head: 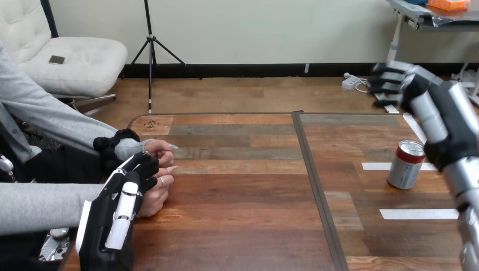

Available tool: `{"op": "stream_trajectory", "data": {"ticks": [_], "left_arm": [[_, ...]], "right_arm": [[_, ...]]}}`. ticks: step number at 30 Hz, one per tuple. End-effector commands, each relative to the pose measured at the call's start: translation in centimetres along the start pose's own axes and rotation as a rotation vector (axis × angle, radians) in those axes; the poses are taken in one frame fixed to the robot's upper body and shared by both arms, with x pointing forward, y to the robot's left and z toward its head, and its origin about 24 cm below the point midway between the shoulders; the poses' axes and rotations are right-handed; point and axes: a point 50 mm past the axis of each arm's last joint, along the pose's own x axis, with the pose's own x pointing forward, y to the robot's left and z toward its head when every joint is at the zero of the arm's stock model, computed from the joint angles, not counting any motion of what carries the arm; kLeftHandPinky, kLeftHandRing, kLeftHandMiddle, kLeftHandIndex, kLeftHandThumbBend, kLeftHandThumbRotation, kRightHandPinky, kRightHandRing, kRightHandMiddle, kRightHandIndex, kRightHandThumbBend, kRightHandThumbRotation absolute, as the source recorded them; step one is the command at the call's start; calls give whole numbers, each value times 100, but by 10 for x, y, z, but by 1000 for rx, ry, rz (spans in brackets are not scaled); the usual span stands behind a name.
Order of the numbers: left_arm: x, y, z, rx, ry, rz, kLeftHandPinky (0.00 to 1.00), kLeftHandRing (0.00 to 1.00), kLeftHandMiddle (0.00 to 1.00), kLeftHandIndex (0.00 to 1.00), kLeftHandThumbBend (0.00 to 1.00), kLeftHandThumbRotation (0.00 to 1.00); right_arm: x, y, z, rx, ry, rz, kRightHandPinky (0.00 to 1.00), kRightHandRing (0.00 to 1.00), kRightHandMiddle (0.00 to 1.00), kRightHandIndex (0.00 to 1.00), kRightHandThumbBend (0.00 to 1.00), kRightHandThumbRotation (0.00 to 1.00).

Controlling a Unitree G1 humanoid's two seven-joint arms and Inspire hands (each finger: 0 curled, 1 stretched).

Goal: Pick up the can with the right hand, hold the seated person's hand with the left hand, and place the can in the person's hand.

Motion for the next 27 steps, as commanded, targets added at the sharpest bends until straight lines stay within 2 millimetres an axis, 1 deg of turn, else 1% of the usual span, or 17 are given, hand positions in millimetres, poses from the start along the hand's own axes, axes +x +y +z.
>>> {"op": "stream_trajectory", "data": {"ticks": [1,6,9,15,19,24,27], "left_arm": [[21,-8,17,-1,-92,-39,83,83,79,77,34,69],[20,-8,17,0,-95,-35,83,83,78,77,33,68],[20,-7,17,4,-93,-36,83,83,78,77,34,68],[19,-7,16,-3,-93,-37,82,83,78,77,35,68],[19,-8,17,-5,-92,-39,83,83,79,77,32,68],[18,-7,17,-2,-89,-42,84,84,79,78,29,68],[18,-7,17,2,-88,-41,84,84,79,78,28,68]], "right_arm": [[26,-15,26,9,-97,-67,65,74,74,75,81,84],[30,-20,28,27,-101,-90,68,76,76,77,75,83],[33,-23,29,25,-100,-101,69,78,78,79,74,84],[37,-30,30,15,-82,-133,71,81,81,82,78,87],[39,-35,30,14,-67,-148,73,82,83,83,84,89],[42,-40,27,34,-32,-165,75,85,84,84,88,91],[43,-42,25,40,-4,-169,79,87,86,86,89,95]]}}
